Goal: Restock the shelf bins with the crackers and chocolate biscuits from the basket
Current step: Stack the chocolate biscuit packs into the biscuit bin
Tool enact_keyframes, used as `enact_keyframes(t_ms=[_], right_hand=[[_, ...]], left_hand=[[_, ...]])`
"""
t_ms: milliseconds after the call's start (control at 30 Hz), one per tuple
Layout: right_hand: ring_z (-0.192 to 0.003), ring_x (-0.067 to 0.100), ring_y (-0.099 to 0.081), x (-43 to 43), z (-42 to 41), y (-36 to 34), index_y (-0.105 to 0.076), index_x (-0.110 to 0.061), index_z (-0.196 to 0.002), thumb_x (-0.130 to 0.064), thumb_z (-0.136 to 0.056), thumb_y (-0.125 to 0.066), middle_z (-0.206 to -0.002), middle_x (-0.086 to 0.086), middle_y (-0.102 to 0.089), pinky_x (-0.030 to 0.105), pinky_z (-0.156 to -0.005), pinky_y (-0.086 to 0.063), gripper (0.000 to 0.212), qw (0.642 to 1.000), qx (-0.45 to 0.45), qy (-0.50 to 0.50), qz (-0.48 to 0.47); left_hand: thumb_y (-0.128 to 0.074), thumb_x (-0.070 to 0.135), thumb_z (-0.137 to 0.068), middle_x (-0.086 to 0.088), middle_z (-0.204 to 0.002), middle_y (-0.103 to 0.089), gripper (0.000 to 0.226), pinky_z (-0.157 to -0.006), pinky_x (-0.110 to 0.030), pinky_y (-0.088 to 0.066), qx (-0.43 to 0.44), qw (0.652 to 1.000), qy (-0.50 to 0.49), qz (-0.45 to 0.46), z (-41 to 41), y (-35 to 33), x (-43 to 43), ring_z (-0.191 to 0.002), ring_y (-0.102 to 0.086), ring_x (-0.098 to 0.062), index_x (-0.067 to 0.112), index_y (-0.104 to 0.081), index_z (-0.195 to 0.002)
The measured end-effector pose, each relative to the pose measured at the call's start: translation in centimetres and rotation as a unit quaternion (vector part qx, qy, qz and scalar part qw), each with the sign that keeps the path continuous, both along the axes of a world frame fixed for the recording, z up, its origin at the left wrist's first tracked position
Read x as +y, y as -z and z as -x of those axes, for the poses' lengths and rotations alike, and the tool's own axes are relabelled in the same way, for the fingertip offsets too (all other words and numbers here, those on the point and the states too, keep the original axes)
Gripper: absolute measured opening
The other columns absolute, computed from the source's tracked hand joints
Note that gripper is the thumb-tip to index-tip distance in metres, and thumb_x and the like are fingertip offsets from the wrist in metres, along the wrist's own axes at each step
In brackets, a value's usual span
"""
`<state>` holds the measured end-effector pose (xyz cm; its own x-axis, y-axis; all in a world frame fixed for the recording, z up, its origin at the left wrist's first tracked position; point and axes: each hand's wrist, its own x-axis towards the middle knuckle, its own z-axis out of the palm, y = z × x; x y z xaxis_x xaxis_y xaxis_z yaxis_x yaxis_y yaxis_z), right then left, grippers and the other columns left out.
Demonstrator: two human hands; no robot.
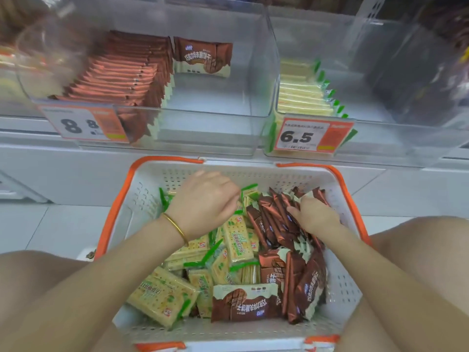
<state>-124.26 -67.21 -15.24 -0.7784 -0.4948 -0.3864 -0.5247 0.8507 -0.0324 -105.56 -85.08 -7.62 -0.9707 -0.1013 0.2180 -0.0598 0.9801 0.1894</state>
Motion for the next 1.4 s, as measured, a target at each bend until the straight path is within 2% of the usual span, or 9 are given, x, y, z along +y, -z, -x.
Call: enact_keyframes(t_ms=[133, 467, 600, 700, 900, 1067, 1233, 1333, 1400], right_hand=[[-0.095, 0.033, -0.062, 0.1, -0.4, 1.4, -0.056, -0.007, -0.105, -0.04, -0.098, -0.044, -0.105, 0.014, -0.06, 0.037, -0.072, -0.049, 0.036, 0.998, 0.053, -0.019, 0.008], [-0.091, 0.027, -0.06, 1.4, -1.7, -5.4, -0.055, -0.012, -0.098, -0.024, -0.1, -0.044, -0.097, 0.006, -0.064, 0.034, -0.07, -0.047, 0.017, 0.984, -0.013, -0.022, 0.175], [-0.083, 0.015, -0.067, 0.4, -4.8, -9.3, -0.063, -0.017, -0.106, -0.018, -0.098, -0.049, -0.09, -0.005, -0.072, 0.026, -0.067, -0.048, 0.016, 0.864, -0.34, 0.013, 0.372], [-0.071, 0.006, -0.068, -1.0, -6.7, -10.8, -0.06, -0.009, -0.11, -0.009, -0.098, -0.047, -0.085, -0.002, -0.072, 0.014, -0.056, -0.048, 0.018, 0.78, -0.455, 0.024, 0.429], [-0.071, 0.017, -0.067, -3.5, -8.3, -12.0, -0.061, -0.01, -0.099, -0.01, -0.096, -0.05, -0.083, 0.006, -0.071, 0.032, -0.059, -0.056, 0.011, 0.722, -0.472, 0.095, 0.497], [-0.072, 0.027, -0.068, -5.4, -8.7, -12.3, -0.048, 0.0, -0.117, 0.001, -0.094, -0.048, -0.095, 0.021, -0.064, 0.044, -0.063, -0.059, 0.023, 0.683, -0.465, 0.205, 0.525], [-0.082, 0.028, -0.068, -5.8, -9.3, -12.1, -0.054, -0.006, -0.103, 0.012, -0.088, -0.047, -0.094, 0.016, -0.07, 0.043, -0.073, -0.059, 0.024, 0.586, -0.549, 0.232, 0.549], [-0.085, 0.02, -0.067, -5.4, -10.2, -11.3, -0.057, -0.015, -0.095, 0.013, -0.084, -0.056, -0.089, 0.004, -0.07, 0.035, -0.074, -0.057, 0.031, 0.654, -0.398, 0.158, 0.624], [-0.09, 0.011, -0.065, -5.0, -11.0, -11.0, -0.06, -0.028, -0.094, 0.009, -0.081, -0.063, -0.095, -0.009, -0.068, 0.026, -0.077, -0.052, 0.038, 0.745, -0.181, 0.006, 0.642]], left_hand=[[-0.034, 0.032, -0.09, 0.006, -0.068, -0.062, 0.037, -0.068, -0.031, -0.048, -0.013, 1.0, -0.009, -0.021, 0.1, 0.2, 0.1, -0.068, -0.057, -0.016, 0.017, -0.065, -0.076], [-0.04, 0.033, -0.095, 0.007, -0.09, -0.065, 0.031, -0.079, -0.034, -0.05, -0.021, 0.991, -0.03, -0.126, 0.1, -0.1, 0.4, -0.085, -0.058, -0.012, 0.02, -0.068, -0.095], [-0.052, 0.033, -0.094, 0.013, -0.119, -0.054, 0.037, -0.091, -0.023, -0.045, -0.08, 0.943, -0.057, -0.317, 0.4, -1.3, 1.1, -0.104, -0.055, -0.003, 0.024, -0.053, -0.129], [-0.06, 0.03, -0.09, 0.01, -0.114, -0.06, 0.033, -0.09, -0.028, -0.048, -0.072, 0.901, -0.066, -0.423, 0.5, -1.8, 0.9, -0.101, -0.058, -0.006, 0.024, -0.057, -0.122], [-0.065, 0.029, -0.087, -0.004, -0.101, -0.056, 0.017, -0.07, -0.037, -0.055, 0.025, 0.834, -0.136, -0.534, -0.2, -3.4, -0.2, -0.084, -0.062, -0.021, 0.031, -0.051, -0.096], [-0.059, 0.069, -0.064, 0.006, -0.126, -0.043, 0.083, -0.086, -0.027, -0.046, -0.1, 0.881, -0.139, -0.441, -2.1, -5.2, -1.2, -0.104, -0.053, -0.01, 0.023, -0.036, -0.129], [-0.077, 0.034, -0.075, -0.003, -0.105, -0.062, 0.061, -0.082, -0.044, -0.054, -0.162, 0.869, -0.156, -0.44, -2.6, -4.3, -3.0, -0.092, -0.063, -0.02, 0.015, -0.045, -0.123], [-0.063, 0.042, -0.085, -0.009, -0.111, -0.06, 0.045, -0.084, -0.045, -0.055, -0.145, 0.86, -0.226, -0.433, -2.9, -4.0, -3.7, -0.096, -0.064, -0.025, 0.015, -0.045, -0.116], [-0.049, 0.053, -0.09, -0.019, -0.113, -0.059, 0.057, -0.078, -0.045, -0.057, -0.163, 0.749, -0.263, -0.586, -3.1, -4.6, -3.4, -0.092, -0.067, -0.033, 0.011, -0.037, -0.127]])
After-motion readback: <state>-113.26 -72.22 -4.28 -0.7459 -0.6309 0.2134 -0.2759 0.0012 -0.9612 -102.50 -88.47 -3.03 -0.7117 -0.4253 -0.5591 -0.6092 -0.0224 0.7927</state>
